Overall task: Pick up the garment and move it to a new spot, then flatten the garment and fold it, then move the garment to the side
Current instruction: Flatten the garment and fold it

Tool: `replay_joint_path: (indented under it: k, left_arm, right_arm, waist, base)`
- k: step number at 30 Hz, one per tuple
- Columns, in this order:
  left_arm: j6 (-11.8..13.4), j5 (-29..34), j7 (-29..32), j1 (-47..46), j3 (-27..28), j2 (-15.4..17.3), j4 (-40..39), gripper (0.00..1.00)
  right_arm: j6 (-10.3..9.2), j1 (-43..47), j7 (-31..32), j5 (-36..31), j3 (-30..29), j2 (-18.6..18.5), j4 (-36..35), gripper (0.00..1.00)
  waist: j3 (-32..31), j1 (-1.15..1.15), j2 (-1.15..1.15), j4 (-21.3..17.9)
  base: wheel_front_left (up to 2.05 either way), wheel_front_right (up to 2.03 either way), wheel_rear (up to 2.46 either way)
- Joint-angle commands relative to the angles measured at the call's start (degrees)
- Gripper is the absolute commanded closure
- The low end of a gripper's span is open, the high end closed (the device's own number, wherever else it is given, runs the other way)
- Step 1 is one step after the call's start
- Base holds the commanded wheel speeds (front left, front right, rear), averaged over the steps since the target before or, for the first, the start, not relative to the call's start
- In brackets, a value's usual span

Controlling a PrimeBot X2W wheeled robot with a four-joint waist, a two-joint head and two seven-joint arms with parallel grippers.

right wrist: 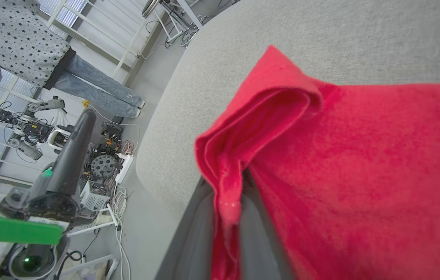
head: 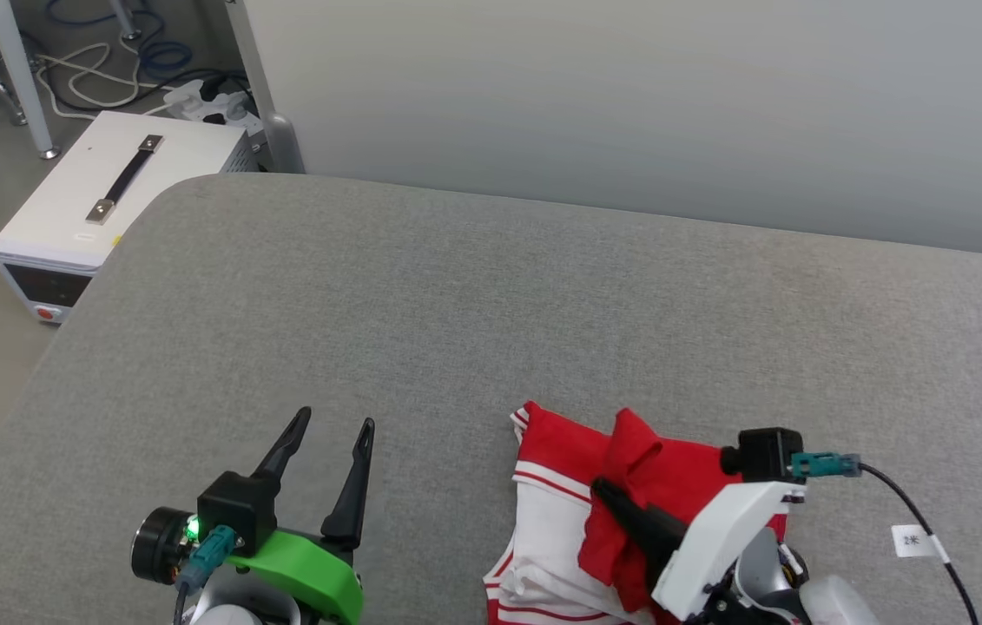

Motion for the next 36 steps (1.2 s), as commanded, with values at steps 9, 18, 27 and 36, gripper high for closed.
replay_joint_path:
  k: [9,18,27,36]
  left_arm:
    - [-0.35,0.07,-0.33,-0.88,0.12,-0.29,0.16,0.00]
    - [-0.38,0.15,-0.33,-1.18,0.07,-0.66,0.61,0.00]
    - [-0.39,0.16,-0.33,-0.60,0.45,-0.59,0.80,0.00]
    - [-0.40,-0.98,-0.33,0.36,0.86,-1.19,-0.60,0.00]
  right_arm:
    - [-0.04,-6.59,-7.07,-2.03,5.45,0.06,12.59,1.00]
    - [-0.04,-11.41,-10.43,2.42,12.52,0.07,17.29,0.00]
    - [-0.04,-15.18,-12.55,7.66,18.54,0.07,15.13,0.00]
    - [-0.04,-19.08,-14.27,-9.87,13.53,-4.82,13.65,0.00]
  waist:
    - [1.22,0.00,0.00,3.13]
    - [1.79,0.00,0.00,3.87]
    - [0.15,0.00,0.00,2.79]
    - [-1.15,0.00,0.00,-0.56]
  base:
    - [0.00,0.00,0.00]
    - [0.00,0.00,0.00]
    - [0.00,0.00,0.00]
    - [0.00,0.00,0.00]
